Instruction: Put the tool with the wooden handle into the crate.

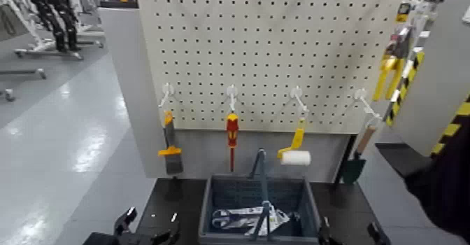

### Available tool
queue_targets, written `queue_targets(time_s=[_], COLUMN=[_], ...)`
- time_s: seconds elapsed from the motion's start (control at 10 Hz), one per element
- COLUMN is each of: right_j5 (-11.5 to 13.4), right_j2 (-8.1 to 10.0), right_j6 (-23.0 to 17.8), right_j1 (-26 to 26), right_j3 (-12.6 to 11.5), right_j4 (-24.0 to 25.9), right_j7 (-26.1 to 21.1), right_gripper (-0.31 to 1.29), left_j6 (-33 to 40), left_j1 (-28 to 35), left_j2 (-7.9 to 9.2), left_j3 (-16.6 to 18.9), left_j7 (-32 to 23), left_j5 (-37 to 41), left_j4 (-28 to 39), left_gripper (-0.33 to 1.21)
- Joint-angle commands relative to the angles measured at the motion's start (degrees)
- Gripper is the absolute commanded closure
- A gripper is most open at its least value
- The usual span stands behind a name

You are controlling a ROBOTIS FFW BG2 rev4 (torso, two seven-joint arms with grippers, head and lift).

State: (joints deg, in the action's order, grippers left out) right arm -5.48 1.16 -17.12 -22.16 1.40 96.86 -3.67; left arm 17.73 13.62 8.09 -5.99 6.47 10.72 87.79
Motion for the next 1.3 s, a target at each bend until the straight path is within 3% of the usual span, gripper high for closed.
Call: queue_targets(time_s=[0.1, 0.3, 0.5, 0.6, 0.9, 1.1, 1.3], right_j5=[0.3, 0.3, 0.7, 0.7, 1.1, 1.4, 1.2], right_j2=[0.16, 0.16, 0.16, -0.19, -0.10, 1.92, 5.43], right_j6=[0.2, 0.6, 2.0, 3.3, 12.0, 17.5, 22.1], right_j1=[0.0, -0.1, -0.2, -0.2, 2.9, 5.5, 8.6], right_j3=[0.0, -0.2, -2.5, -4.7, -14.7, -18.8, -19.7], right_j4=[0.2, 0.4, 1.9, 3.2, 6.6, 8.3, 8.3], right_j7=[-0.1, 0.0, 2.7, 5.2, 18.7, 25.1, 29.1], right_gripper=[0.14, 0.14, 0.14, 0.14, 0.14, 0.14, 0.14], left_j6=[0.0, 0.0, -0.1, -0.1, -0.2, -0.2, -0.2], left_j1=[-0.1, 0.0, 0.0, 0.1, 0.1, 0.1, 0.1], left_j2=[0.00, 0.00, 0.00, 0.00, 0.00, 0.09, 0.09], left_j3=[0.0, 0.0, 0.1, 0.1, 0.0, 0.0, 0.0], left_j7=[0.0, 0.0, 0.1, 0.1, 0.2, 0.3, 0.4], left_j5=[0.2, 0.3, 0.4, 0.4, 0.6, 0.8, 0.8], left_j4=[-0.1, -0.1, -0.1, -0.1, -0.1, -0.1, -0.1], left_gripper=[0.11, 0.11, 0.11, 0.11, 0.11, 0.11, 0.11])
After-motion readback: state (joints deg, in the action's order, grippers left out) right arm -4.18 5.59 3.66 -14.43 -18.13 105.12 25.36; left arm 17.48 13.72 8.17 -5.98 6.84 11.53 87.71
